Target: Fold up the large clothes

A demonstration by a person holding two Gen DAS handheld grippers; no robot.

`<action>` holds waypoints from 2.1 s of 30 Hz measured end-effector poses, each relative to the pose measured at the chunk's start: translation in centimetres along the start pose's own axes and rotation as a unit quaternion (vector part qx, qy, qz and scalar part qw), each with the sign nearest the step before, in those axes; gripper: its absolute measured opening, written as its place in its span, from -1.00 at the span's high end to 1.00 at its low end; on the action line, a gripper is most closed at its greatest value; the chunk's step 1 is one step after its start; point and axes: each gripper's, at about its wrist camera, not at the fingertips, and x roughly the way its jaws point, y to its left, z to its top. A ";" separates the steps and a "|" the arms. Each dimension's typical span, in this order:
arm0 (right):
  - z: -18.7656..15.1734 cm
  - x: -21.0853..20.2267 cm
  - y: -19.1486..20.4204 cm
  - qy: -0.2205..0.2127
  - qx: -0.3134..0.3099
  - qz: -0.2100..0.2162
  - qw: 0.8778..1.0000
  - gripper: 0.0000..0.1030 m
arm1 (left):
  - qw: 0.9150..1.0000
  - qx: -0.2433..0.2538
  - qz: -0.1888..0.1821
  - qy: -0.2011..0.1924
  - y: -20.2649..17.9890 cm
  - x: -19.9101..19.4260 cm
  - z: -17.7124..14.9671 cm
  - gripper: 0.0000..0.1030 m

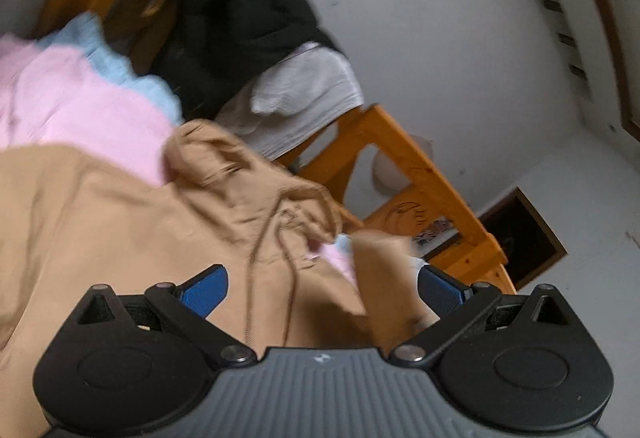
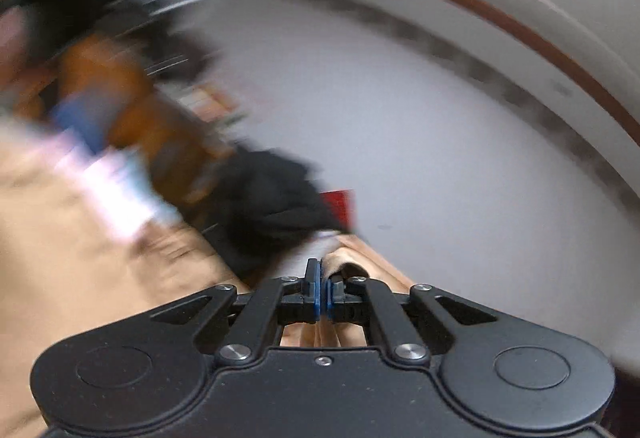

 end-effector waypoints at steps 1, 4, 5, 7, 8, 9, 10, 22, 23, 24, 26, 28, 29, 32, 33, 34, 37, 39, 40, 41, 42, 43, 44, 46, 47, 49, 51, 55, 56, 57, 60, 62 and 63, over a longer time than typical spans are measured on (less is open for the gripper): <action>-0.2 0.5 1.5 0.009 -0.029 0.030 0.999 0.97 | 1.000 -0.006 0.007 0.004 0.7 0.1 0.0 -0.99; -0.4 0.6 5.1 0.051 -0.055 0.114 0.991 0.97 | 1.000 -0.009 0.026 0.015 2.1 0.7 -0.5 -0.99; -0.6 0.5 5.7 0.066 -0.044 0.133 0.988 0.96 | 0.999 -0.006 0.031 0.022 2.5 0.9 -0.7 -0.99; -0.9 0.3 5.9 0.107 0.020 0.167 0.980 0.94 | 0.999 0.002 0.037 0.040 2.9 1.8 -1.3 -0.99; -1.2 0.3 5.4 0.128 0.060 0.177 0.974 0.88 | 0.998 0.006 0.039 0.048 3.0 2.2 -1.7 -0.99; -1.3 0.1 4.9 0.153 0.118 0.187 0.963 0.76 | 0.997 0.010 0.041 0.057 3.1 2.7 -1.9 -0.99; -1.8 0.3 4.2 0.173 0.172 0.199 0.949 0.68 | 0.997 0.015 0.042 0.068 3.1 3.4 -2.1 -0.99; -2.9 -0.7 9.2 0.194 0.181 0.160 0.951 0.57 | 0.970 0.115 0.109 0.184 -2.1 13.8 -2.3 -0.96; -2.7 -1.3 9.6 0.192 0.174 0.158 0.953 0.57 | 0.968 0.123 0.124 0.178 -2.3 14.5 -2.5 -0.92; -2.6 -1.8 9.6 0.192 0.173 0.158 0.953 0.57 | 0.966 0.134 0.137 0.171 -2.4 15.3 -2.7 -0.91; -2.5 -1.9 9.9 0.193 0.175 0.157 0.953 0.57 | 0.963 0.150 0.145 0.173 -2.4 16.5 -3.0 -0.84; -2.8 -1.3 10.0 0.195 0.180 0.158 0.951 0.57 | 0.960 0.166 0.134 0.183 -2.4 17.3 -3.4 -0.68; -2.8 -1.4 10.0 0.194 0.181 0.158 0.951 0.57 | 0.958 0.173 0.125 0.191 -2.4 17.7 -3.7 -0.50; -2.8 -1.4 9.9 0.195 0.186 0.158 0.950 0.57 | 0.957 0.178 0.096 0.207 -2.1 18.1 -4.0 0.12; -2.8 -1.6 9.9 0.195 0.187 0.157 0.950 0.57 | 0.958 0.175 0.089 0.209 -1.9 18.2 -3.9 0.56; -2.9 -1.4 10.0 0.194 0.189 0.157 0.950 0.57 | 0.958 0.174 0.081 0.212 -1.8 18.1 -3.9 0.69; -3.0 -1.3 10.1 0.194 0.194 0.154 0.949 0.56 | 0.962 0.177 0.070 0.195 -1.8 17.2 -3.6 0.94; -2.9 -1.4 10.1 0.191 0.196 0.150 0.950 0.57 | 0.968 0.175 0.060 0.171 -1.7 15.9 -3.3 0.96; -3.0 -1.3 10.0 0.190 0.196 0.150 0.950 0.57 | 0.972 0.173 0.047 0.155 -1.5 15.0 -3.2 0.96; -3.0 -1.4 9.8 0.188 0.196 0.149 0.951 0.57 | 0.976 0.168 0.024 0.135 -1.2 13.7 -3.0 0.96; -3.2 -1.2 9.6 0.183 0.198 0.146 0.952 0.56 | 0.981 0.158 -0.002 0.114 -0.6 12.4 -2.8 0.96; -3.1 -1.6 9.3 0.177 0.200 0.143 0.953 0.55 | 0.986 0.141 -0.026 0.089 0.5 10.6 -2.5 0.96; -3.2 -1.8 9.0 0.170 0.202 0.142 0.954 0.46 | 0.988 0.126 -0.040 0.074 1.6 9.5 -2.3 0.95; -3.4 -2.6 8.1 0.157 0.211 0.144 0.954 0.29 | 0.993 0.091 -0.043 0.058 4.3 6.9 -1.9 0.94; -3.6 -2.8 7.6 0.153 0.218 0.147 0.953 0.22 | 0.995 0.082 -0.032 0.056 5.5 6.0 -1.9 0.90; -3.9 -3.0 7.1 0.146 0.228 0.154 0.950 0.11 | 0.996 0.070 -0.010 0.048 7.5 4.0 -2.0 0.84; -4.1 -2.7 7.1 0.142 0.229 0.162 0.949 -0.08 | 0.997 0.064 -0.002 0.041 8.9 2.1 -2.1 0.84; -4.2 -1.1 7.5 0.152 0.252 0.186 0.937 -0.09 | 0.996 0.076 0.019 0.047 9.4 -0.3 -2.9 0.46; -4.3 -0.5 7.4 0.163 0.268 0.186 0.931 -0.09 | 0.995 0.079 0.023 0.049 9.2 -0.6 -3.1 0.19; -4.5 0.2 7.1 0.177 0.295 0.182 0.921 -0.09 | 0.995 0.080 0.024 0.050 9.2 -0.8 -3.1 0.00; -5.5 1.8 5.7 0.209 0.394 0.165 0.879 -0.09 | 0.994 0.089 0.022 0.058 7.8 -0.9 -3.7 -0.32; -6.8 3.3 4.6 0.230 0.469 0.158 0.838 -0.09 | 0.992 0.093 0.032 0.073 6.9 -0.2 -4.2 -0.43; -7.5 4.3 4.0 0.240 0.503 0.153 0.816 -0.03 | 0.992 0.092 0.037 0.077 6.5 0.0 -4.4 -0.46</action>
